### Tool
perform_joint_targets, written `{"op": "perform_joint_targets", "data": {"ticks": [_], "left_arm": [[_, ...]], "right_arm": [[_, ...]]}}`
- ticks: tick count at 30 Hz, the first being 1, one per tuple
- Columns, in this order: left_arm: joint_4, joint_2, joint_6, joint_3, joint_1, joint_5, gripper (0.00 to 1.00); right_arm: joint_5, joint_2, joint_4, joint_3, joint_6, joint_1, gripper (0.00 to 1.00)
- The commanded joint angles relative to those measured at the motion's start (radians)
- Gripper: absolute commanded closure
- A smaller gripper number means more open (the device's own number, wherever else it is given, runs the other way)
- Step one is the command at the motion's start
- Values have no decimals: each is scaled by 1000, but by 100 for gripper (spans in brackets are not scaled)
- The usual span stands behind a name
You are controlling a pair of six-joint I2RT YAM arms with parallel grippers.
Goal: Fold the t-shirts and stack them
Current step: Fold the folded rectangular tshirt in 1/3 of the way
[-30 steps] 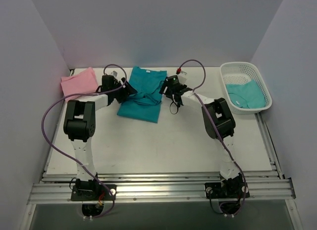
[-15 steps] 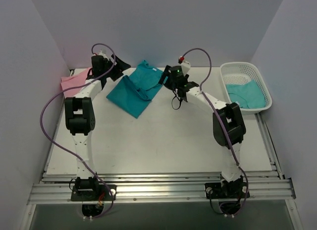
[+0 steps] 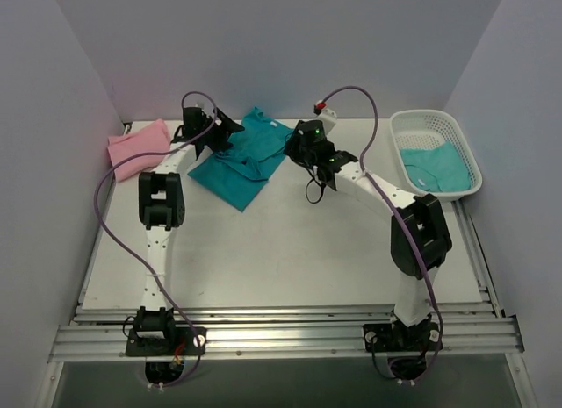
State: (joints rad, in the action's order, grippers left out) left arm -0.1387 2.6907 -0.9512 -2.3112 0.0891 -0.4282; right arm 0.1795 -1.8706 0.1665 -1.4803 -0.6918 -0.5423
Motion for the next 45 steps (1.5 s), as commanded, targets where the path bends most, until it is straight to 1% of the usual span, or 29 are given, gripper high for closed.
{"op": "perform_joint_targets", "data": {"ticks": [1, 3, 4, 5, 6, 7, 9, 10, 14, 18, 23, 28, 44, 45], "left_arm": [[158, -300, 52, 169, -17, 22, 6], [171, -366, 69, 267, -46, 22, 6], [171, -417, 75, 289, -55, 19, 6], [172, -445, 81, 314, -64, 13, 6], [177, -468, 98, 370, -78, 16, 6], [188, -517, 109, 395, -83, 20, 6], [188, -552, 135, 435, -84, 32, 6], [195, -575, 138, 464, -116, 29, 6], [221, -601, 123, 519, -147, -1, 6], [281, -637, 114, 596, -157, -17, 6], [347, -683, 108, 690, -155, -30, 6], [366, -715, 118, 734, -155, -34, 6], [398, -747, 141, 796, -157, -34, 6], [398, -749, 144, 797, -158, -32, 6]], "right_arm": [[-32, 28, 47, -44, -2, -97, 83], [-50, -24, 38, -84, 0, -151, 95], [-60, -44, 33, -128, -3, -165, 100], [-69, -82, 31, -146, -14, -176, 100], [-78, -102, 34, -161, -20, -191, 100], [-93, -119, 36, -187, -26, -200, 100], [-95, -169, 38, -210, -37, -222, 100], [-98, -182, 36, -227, -41, -228, 100], [-112, -248, 50, -224, -66, -251, 100], [-118, -301, 73, -204, -83, -260, 100], [-127, -396, 70, -248, -83, -242, 100], [-147, -473, 44, -336, -72, -220, 100], [-169, -571, 51, -405, -71, -139, 100], [-201, -576, 53, -413, -71, -134, 100]]}}
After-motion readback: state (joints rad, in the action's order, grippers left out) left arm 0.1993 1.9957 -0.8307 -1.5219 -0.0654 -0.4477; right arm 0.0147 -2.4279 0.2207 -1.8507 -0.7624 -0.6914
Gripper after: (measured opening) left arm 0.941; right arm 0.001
